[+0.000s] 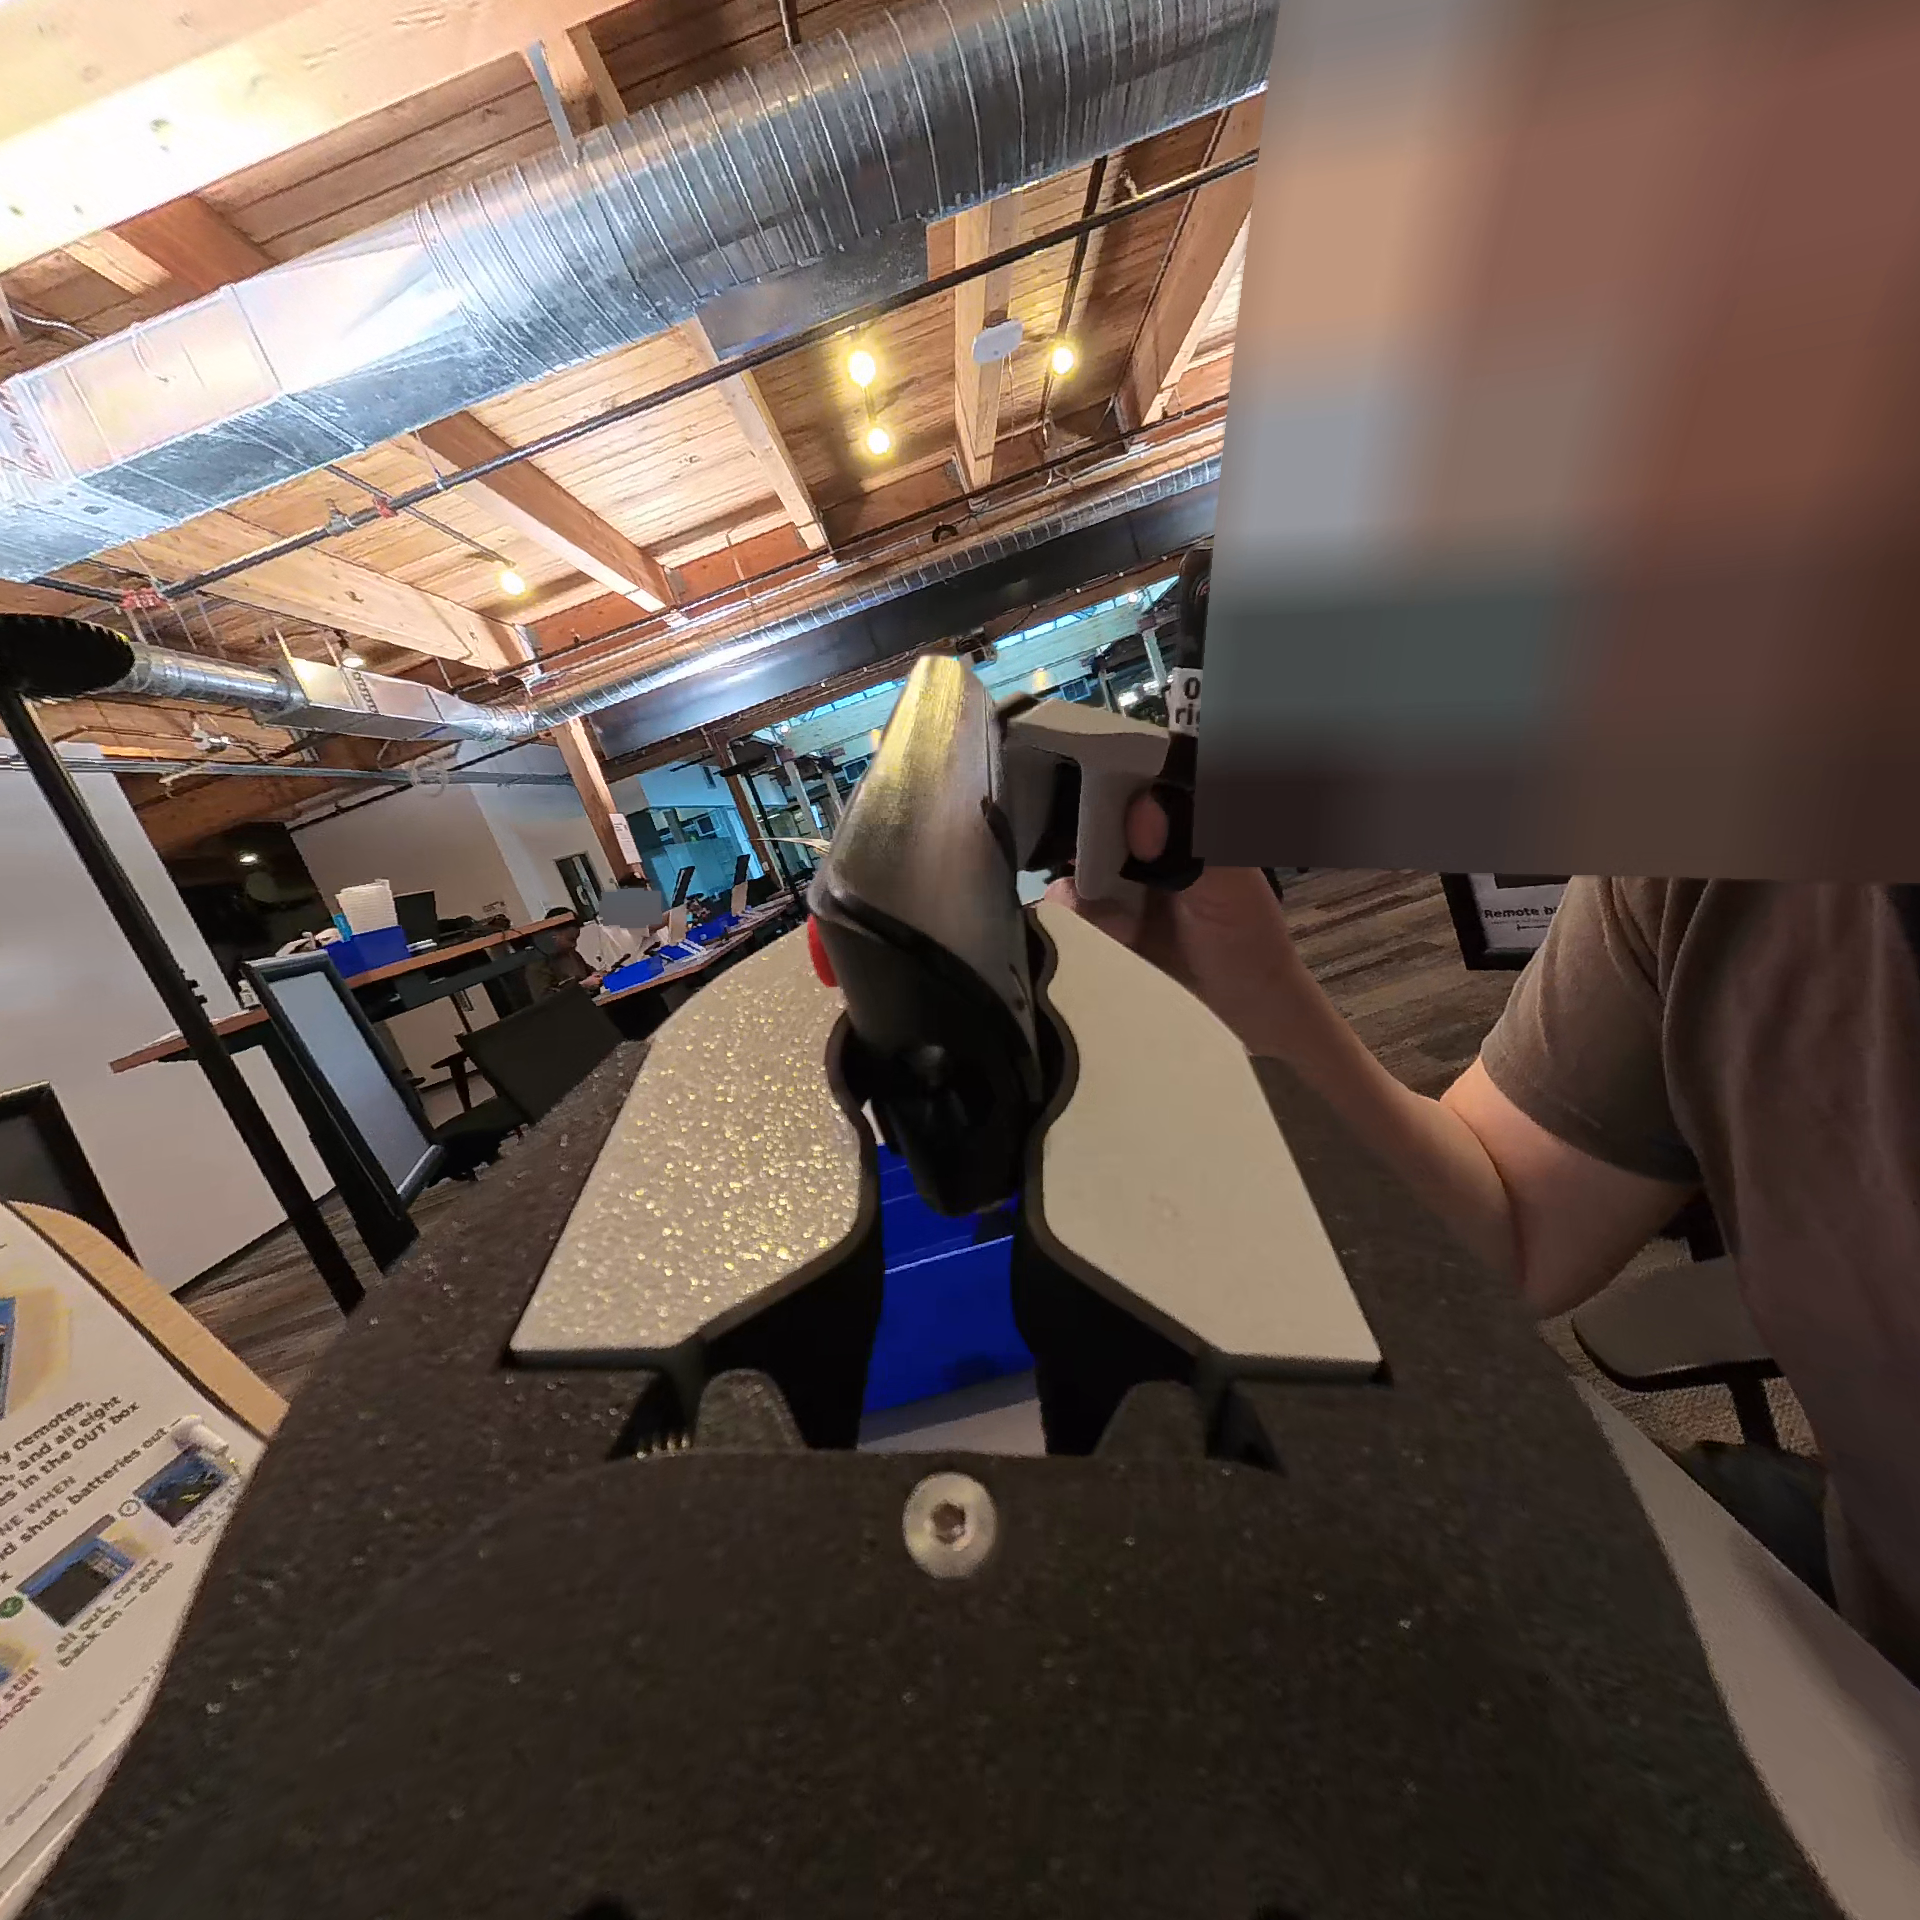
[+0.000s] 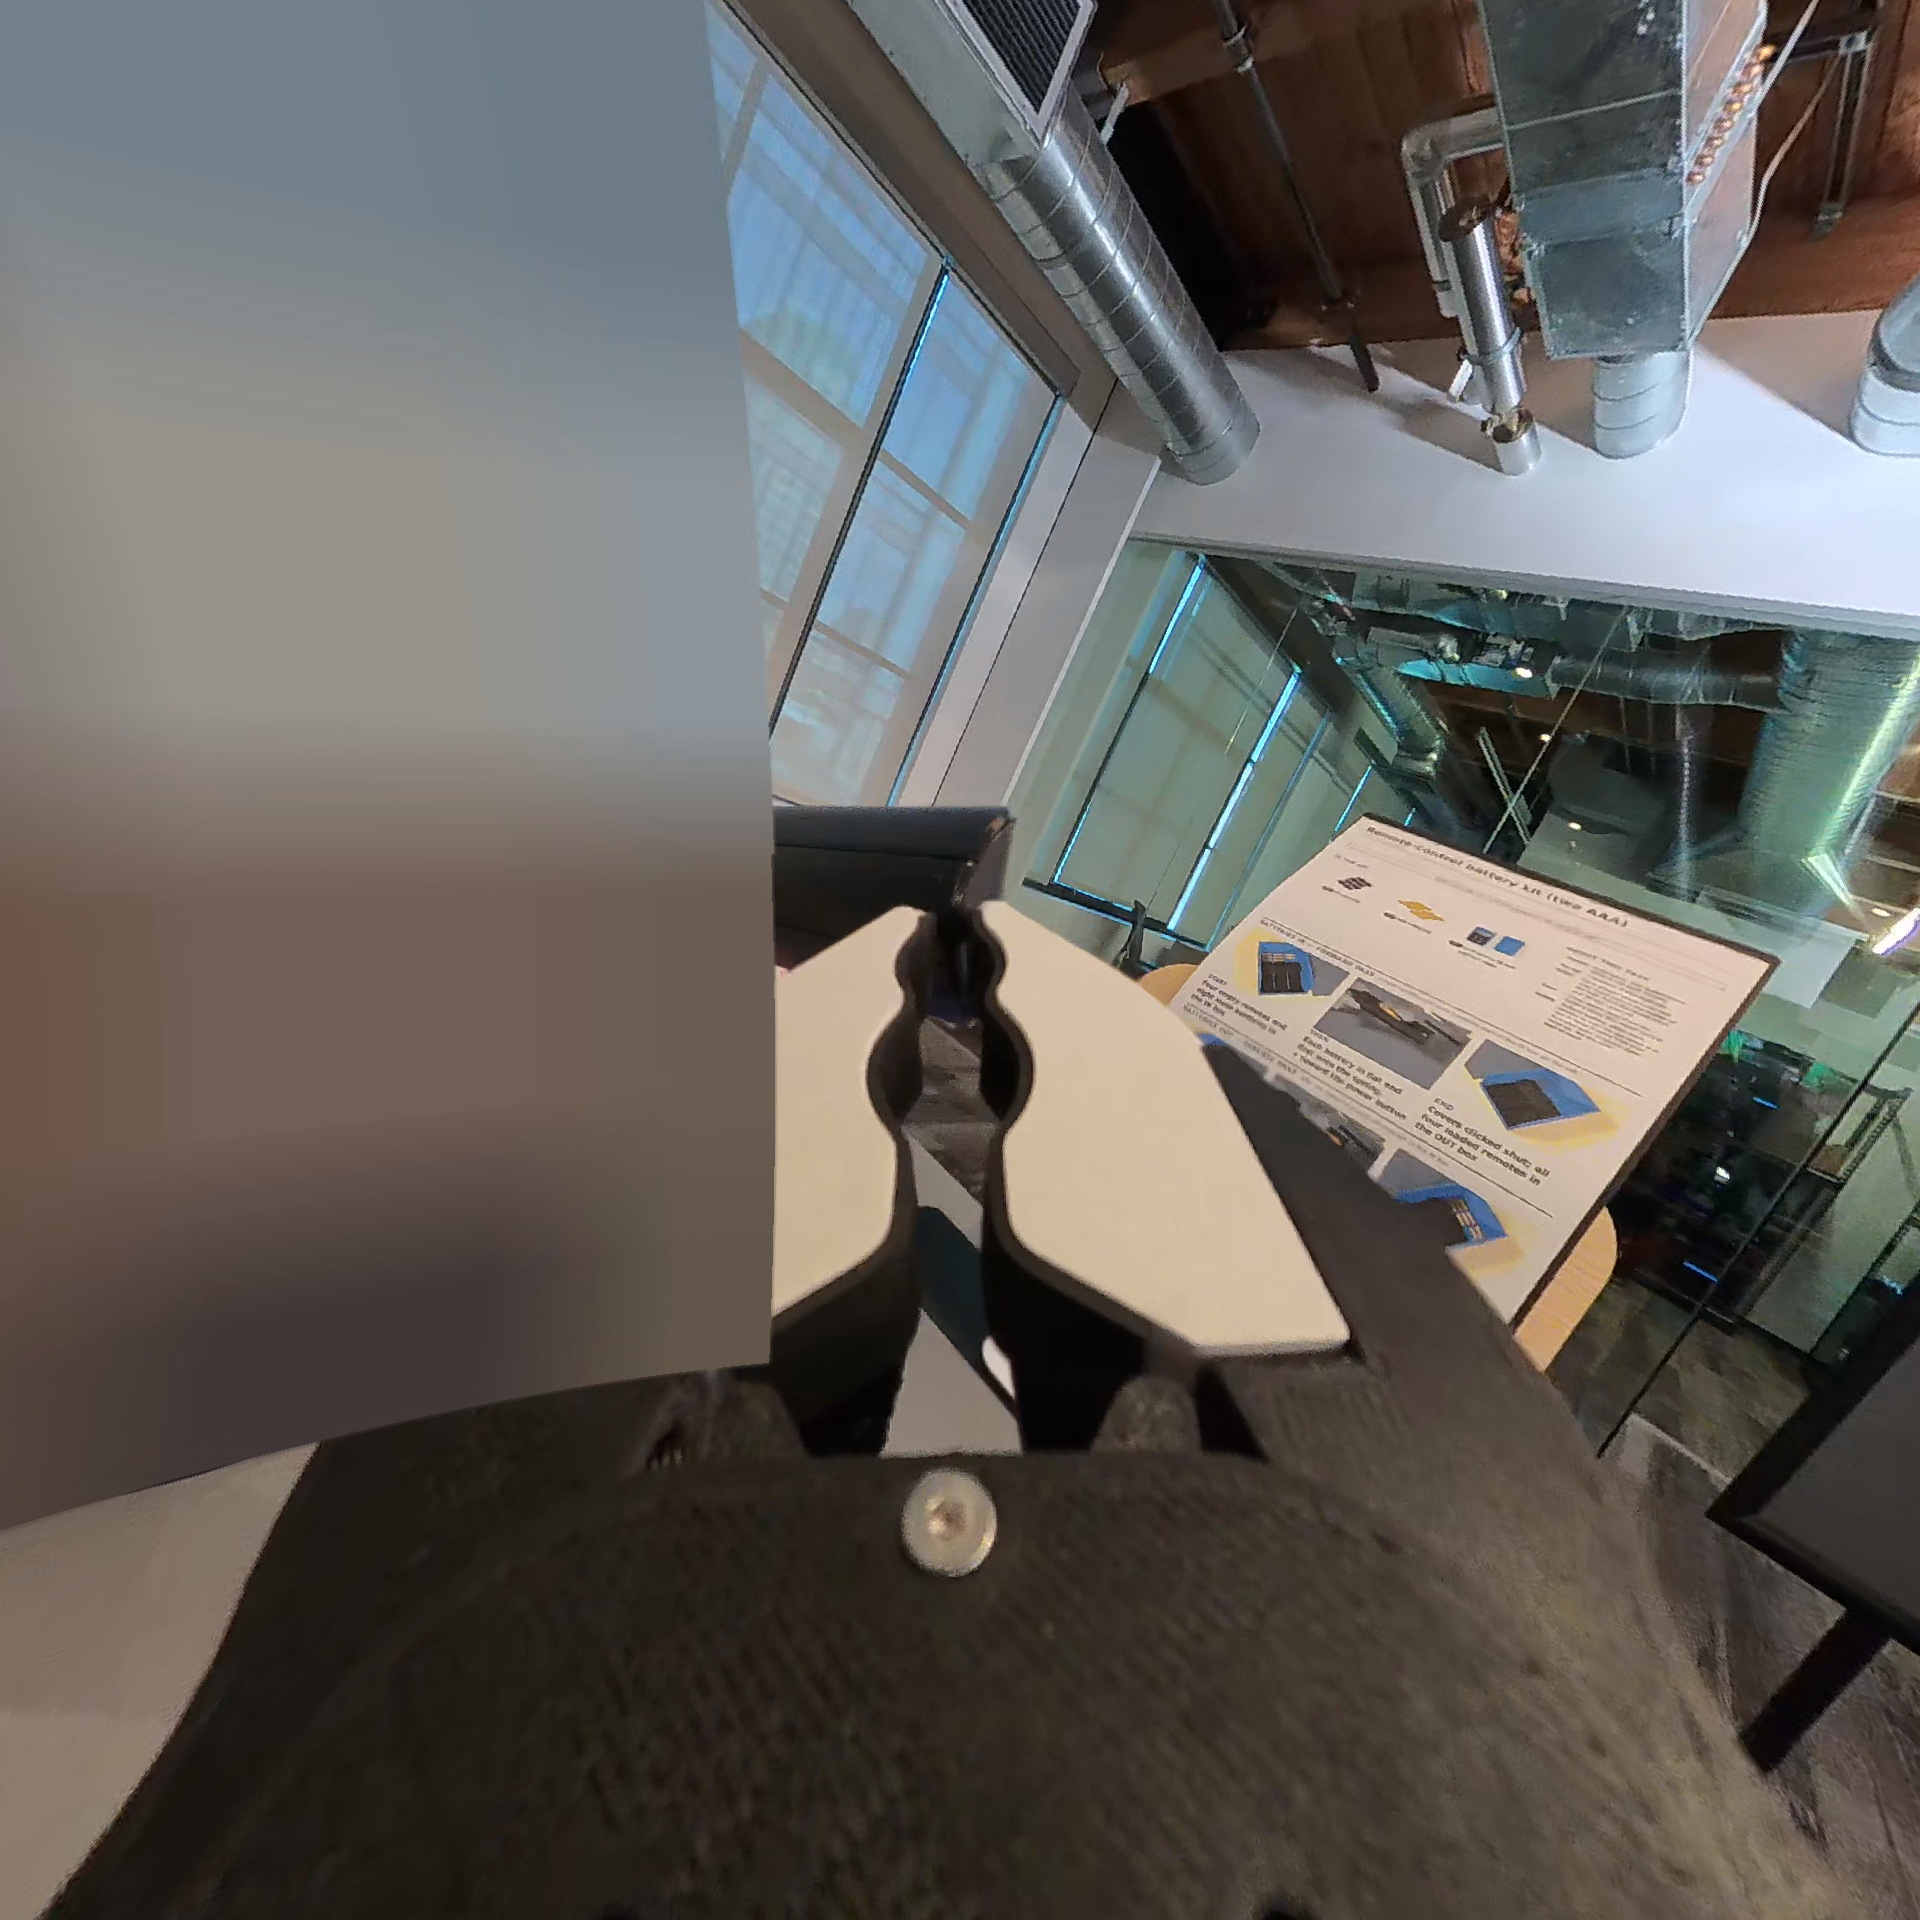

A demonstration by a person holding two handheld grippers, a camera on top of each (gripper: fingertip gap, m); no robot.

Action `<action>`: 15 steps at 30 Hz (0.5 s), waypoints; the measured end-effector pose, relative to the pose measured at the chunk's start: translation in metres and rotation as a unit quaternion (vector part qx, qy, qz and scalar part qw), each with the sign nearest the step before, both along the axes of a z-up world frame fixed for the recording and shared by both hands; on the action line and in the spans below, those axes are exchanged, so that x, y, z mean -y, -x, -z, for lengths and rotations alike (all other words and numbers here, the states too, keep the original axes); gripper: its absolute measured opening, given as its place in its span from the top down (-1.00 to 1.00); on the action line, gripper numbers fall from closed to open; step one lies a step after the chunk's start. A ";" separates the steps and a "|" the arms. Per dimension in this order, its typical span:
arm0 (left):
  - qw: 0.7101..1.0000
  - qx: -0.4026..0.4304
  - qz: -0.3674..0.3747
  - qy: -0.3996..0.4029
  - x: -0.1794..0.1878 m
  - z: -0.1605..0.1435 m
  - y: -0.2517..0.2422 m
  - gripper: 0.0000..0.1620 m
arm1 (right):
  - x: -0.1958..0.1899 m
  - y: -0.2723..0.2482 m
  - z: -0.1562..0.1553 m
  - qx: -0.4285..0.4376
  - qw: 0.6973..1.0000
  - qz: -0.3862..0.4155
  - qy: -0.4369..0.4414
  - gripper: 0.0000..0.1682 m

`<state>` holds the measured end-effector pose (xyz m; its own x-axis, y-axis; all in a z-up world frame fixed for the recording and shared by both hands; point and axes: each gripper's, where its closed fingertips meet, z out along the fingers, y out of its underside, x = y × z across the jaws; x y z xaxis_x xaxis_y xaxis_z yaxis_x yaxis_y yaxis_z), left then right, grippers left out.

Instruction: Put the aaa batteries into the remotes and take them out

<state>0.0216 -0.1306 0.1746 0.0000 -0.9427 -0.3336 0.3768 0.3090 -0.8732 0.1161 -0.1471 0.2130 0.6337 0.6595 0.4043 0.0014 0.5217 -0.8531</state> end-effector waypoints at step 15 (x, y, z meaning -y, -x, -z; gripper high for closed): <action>0.999 -0.006 -0.004 0.052 -0.009 -0.002 -0.005 0.70 | -0.014 -0.009 0.006 -0.011 0.998 -0.046 0.050 0.99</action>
